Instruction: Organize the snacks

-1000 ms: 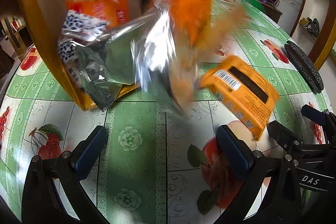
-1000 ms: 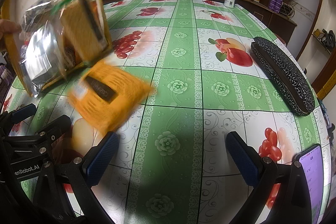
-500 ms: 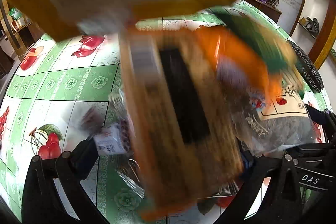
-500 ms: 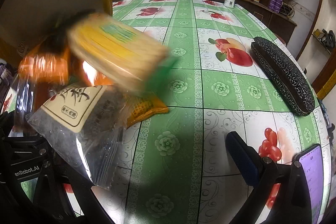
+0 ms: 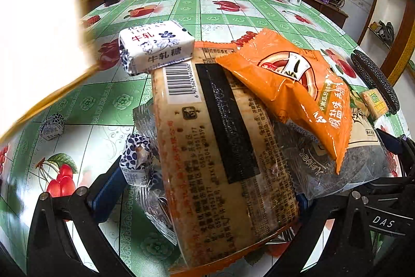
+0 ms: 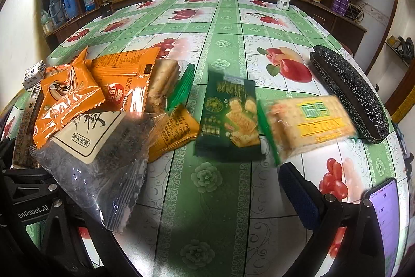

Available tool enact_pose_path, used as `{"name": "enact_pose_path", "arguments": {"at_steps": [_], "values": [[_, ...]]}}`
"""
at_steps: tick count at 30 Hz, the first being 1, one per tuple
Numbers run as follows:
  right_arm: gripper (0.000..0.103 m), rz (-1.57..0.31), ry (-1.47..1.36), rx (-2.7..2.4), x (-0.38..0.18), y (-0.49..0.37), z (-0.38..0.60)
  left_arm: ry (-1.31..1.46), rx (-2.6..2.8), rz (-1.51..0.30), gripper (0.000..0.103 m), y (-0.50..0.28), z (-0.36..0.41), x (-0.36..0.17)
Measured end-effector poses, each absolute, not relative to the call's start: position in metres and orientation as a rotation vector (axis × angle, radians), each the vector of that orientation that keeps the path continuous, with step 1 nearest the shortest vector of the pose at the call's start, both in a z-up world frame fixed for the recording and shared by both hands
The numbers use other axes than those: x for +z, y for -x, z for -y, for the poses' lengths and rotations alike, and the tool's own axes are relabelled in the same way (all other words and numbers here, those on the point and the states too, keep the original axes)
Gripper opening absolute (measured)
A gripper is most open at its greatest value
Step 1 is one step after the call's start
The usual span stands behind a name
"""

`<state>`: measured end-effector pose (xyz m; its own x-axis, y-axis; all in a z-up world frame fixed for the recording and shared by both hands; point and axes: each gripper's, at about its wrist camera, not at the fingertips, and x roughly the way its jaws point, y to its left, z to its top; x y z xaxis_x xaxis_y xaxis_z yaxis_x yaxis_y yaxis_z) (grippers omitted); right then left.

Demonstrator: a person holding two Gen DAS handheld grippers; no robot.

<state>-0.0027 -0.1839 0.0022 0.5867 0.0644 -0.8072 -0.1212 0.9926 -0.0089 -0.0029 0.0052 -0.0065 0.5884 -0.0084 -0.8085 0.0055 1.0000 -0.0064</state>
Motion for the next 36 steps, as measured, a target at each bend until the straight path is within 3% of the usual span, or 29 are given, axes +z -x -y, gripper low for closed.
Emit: {"name": "enact_pose_path", "arguments": {"at_steps": [36], "values": [[0.103,-0.960,0.084,0.141,0.0032,0.0004,0.1846,0.003,-0.008,-0.943,0.103,0.0002,-0.0052,-0.0061]]}}
